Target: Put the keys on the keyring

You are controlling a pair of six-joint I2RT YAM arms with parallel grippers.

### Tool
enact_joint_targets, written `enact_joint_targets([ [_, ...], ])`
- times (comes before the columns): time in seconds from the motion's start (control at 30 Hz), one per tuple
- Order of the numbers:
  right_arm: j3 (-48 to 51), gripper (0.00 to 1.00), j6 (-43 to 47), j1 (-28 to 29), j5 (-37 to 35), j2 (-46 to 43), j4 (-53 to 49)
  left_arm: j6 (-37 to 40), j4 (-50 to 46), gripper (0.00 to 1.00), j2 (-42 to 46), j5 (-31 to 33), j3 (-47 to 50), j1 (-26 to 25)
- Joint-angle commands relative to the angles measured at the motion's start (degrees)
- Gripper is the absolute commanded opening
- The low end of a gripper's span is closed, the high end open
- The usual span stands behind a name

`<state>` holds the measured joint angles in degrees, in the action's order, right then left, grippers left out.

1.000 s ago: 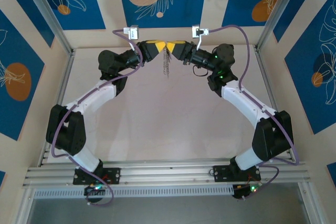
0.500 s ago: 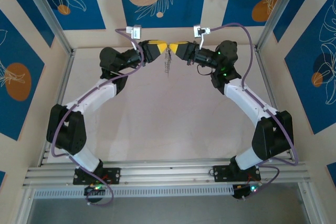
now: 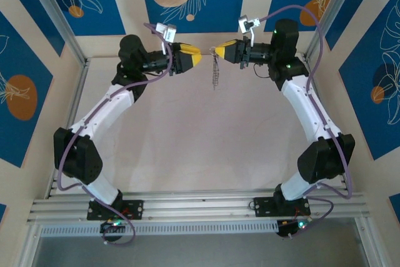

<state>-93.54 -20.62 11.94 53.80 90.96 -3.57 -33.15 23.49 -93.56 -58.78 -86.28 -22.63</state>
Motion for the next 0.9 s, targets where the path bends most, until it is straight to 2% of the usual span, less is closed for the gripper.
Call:
enact_joint_targets([
  [0.0, -6.5, 0.0, 12.1, -0.1, 5.9, 2.3, -17.3, 13.3, -17.4, 0.48, 0.8, -3.6, -6.0, 0.6],
  [0.17, -13.5, 0.0, 19.8, 0.1, 9.0, 5.6, -29.1, 19.2, -27.8, 0.49, -1.8, -6.1, -12.8, 0.7],
  [0.4, -15.3, 0.0, 21.8, 1.4, 9.8, 6.9, -32.3, 23.7, -36.0, 0.5, -4.3, -7.4, -18.1, 0.6],
  [0.87, -16.2, 0.0, 22.4, 3.4, 9.2, 7.9, -32.9, 24.1, -36.8, 0.49, -5.5, -7.9, -18.4, 0.0],
])
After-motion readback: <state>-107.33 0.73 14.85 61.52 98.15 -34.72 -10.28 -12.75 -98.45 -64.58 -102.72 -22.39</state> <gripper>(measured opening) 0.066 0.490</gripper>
